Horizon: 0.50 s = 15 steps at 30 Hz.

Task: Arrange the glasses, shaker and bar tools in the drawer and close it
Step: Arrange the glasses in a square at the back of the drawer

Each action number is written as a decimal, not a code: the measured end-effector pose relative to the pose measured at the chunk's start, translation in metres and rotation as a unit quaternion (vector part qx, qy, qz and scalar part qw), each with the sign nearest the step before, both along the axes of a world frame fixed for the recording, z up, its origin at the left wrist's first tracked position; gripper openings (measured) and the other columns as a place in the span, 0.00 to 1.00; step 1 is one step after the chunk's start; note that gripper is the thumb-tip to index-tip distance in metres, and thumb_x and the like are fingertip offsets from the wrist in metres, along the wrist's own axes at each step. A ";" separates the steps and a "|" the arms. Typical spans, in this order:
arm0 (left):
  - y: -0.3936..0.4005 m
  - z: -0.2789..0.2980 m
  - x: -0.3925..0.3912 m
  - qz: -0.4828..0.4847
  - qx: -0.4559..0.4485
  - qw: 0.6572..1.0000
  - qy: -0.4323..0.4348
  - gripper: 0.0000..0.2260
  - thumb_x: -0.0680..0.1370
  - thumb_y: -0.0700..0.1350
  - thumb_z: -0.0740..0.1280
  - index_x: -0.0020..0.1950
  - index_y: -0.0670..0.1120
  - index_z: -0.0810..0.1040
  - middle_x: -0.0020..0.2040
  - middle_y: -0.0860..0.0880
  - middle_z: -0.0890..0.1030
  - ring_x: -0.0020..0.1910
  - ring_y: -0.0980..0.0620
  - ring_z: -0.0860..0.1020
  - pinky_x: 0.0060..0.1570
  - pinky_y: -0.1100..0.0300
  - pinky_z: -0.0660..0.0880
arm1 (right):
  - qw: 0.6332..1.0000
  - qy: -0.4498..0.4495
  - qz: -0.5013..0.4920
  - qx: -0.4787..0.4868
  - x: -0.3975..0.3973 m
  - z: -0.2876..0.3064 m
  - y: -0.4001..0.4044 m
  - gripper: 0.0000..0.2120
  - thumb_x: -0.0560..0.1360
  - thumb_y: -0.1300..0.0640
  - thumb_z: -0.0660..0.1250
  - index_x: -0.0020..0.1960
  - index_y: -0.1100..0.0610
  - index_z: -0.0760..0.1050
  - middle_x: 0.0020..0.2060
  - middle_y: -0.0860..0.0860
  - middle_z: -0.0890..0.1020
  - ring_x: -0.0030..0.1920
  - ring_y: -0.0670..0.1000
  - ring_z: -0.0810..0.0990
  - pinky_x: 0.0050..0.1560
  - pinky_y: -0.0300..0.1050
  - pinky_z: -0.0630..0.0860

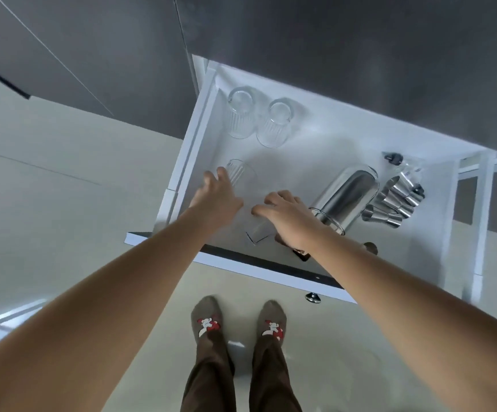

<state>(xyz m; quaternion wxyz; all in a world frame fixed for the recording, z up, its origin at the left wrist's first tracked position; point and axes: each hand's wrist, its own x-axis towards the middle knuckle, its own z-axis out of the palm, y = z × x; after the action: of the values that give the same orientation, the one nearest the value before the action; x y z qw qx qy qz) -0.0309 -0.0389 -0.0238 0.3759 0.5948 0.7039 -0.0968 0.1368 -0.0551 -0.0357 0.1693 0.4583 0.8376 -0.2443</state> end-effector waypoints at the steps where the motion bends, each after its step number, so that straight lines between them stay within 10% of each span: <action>1: 0.003 0.002 -0.001 -0.020 0.015 0.999 0.020 0.28 0.79 0.49 0.64 0.72 0.40 0.56 0.64 0.36 0.65 0.61 0.35 0.72 0.56 0.47 0.75 | 1.000 0.005 -0.010 -0.004 0.001 -0.002 0.000 0.31 0.69 0.71 0.65 0.68 0.49 0.68 0.63 0.56 0.69 0.65 0.61 0.65 0.63 0.54 0.67; 15: 0.056 0.012 0.010 -0.109 0.128 0.975 0.142 0.23 0.77 0.44 0.68 0.67 0.38 0.63 0.61 0.39 0.69 0.61 0.40 0.68 0.44 0.56 0.68 | 0.915 0.154 -0.372 0.023 0.002 -0.006 0.029 0.29 0.67 0.49 0.72 0.63 0.52 0.63 0.59 0.51 0.76 0.62 0.58 0.67 0.53 0.50 0.60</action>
<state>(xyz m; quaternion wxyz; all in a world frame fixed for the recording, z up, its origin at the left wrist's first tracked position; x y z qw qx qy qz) -0.0206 0.0172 -0.0122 0.1800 0.6915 0.6874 -0.1298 0.1388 -0.0261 -0.0422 -0.0759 0.6972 0.6277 -0.3378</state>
